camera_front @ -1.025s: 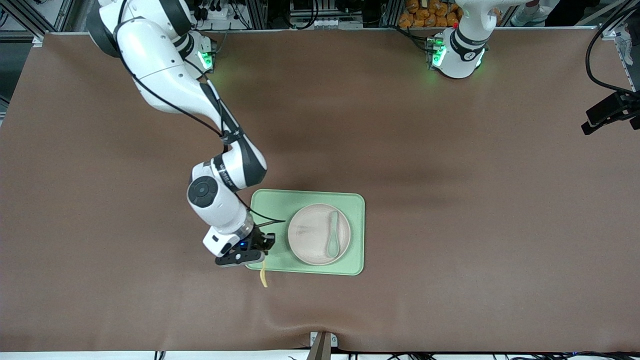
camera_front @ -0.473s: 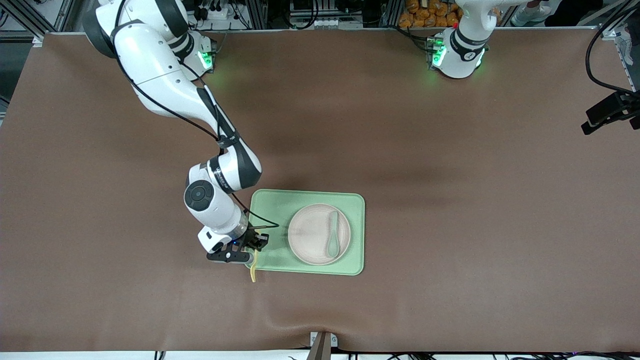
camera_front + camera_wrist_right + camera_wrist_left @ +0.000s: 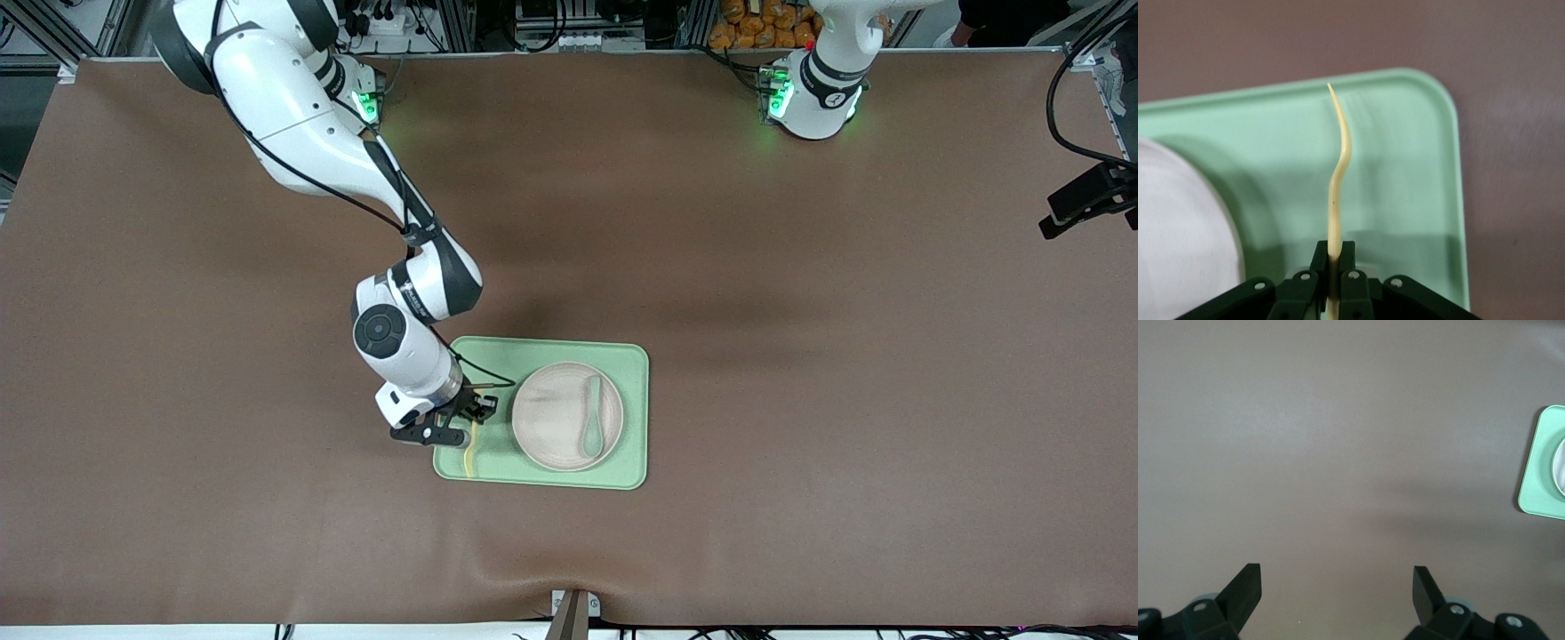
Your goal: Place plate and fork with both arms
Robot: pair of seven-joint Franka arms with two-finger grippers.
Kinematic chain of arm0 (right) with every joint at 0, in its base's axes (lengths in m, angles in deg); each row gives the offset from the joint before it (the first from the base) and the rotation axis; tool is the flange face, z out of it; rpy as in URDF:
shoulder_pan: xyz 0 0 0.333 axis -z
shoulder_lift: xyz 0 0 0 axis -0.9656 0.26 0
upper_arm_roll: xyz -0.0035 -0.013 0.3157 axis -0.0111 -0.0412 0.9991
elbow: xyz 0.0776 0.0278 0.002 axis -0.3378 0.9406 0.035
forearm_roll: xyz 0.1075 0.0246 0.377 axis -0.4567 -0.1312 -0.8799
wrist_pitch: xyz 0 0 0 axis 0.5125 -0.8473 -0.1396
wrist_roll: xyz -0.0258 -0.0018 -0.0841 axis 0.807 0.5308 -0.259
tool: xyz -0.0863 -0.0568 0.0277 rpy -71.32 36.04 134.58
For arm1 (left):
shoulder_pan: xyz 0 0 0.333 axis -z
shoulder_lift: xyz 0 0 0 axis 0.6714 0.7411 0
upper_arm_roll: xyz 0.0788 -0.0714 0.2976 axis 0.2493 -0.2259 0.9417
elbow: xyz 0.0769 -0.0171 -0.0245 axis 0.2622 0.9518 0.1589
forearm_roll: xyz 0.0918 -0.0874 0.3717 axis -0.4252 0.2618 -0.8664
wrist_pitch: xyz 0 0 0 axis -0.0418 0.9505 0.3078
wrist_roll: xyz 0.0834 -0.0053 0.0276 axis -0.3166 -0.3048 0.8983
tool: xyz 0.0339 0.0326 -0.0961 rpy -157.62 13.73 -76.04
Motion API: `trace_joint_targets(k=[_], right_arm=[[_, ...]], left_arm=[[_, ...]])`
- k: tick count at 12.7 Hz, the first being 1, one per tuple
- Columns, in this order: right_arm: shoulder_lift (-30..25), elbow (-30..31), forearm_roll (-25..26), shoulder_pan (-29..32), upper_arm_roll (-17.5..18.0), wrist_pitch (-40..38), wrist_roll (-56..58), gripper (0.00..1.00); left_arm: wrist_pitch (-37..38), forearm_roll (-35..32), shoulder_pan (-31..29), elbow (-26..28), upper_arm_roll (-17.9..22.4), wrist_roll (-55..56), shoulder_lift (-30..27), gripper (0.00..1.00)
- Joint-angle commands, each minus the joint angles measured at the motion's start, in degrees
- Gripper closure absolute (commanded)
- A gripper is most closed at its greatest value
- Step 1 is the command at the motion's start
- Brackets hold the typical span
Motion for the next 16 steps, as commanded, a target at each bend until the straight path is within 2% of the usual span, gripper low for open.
trace_joint_targets(k=[1, 4, 5, 7, 11, 16], right_arm=[[-3.37, 5.04, -0.57, -0.01, 0.8, 0.24, -0.91, 1.0], [-3.28, 5.56, -0.57, -0.18, 0.8, -0.47, -0.9, 1.0], [-3.28, 5.91, -0.57, -0.18, 0.71, -0.47, -0.9, 0.93], [-3.37, 6.01, -0.49, -0.1, 0.71, -0.47, -0.9, 0.0], [-7.31, 5.83, -0.49, 0.87, 0.63, -1.77, -0.64, 0.0], [-18.38, 5.39, -0.22, 7.18, 0.36, -16.87, 5.14, 0.0]], left_arm=[[0.51, 0.64, -1.03, 0.53, 0.22, -1.3, -1.27, 0.0], [0.51, 0.73, -1.65, 0.53, 0.22, -2.8, -1.27, 0.0], [0.51, 0.73, -1.65, 0.53, 0.22, -2.8, -1.27, 0.0], [0.42, 0.73, -1.39, 0.53, -0.04, -2.71, -1.27, 0.0], [0.42, 0.82, -1.04, 0.53, -0.3, -2.45, -1.1, 0.0], [0.51, 0.82, -1.12, 0.7, -1.01, -2.8, -1.27, 0.0]])
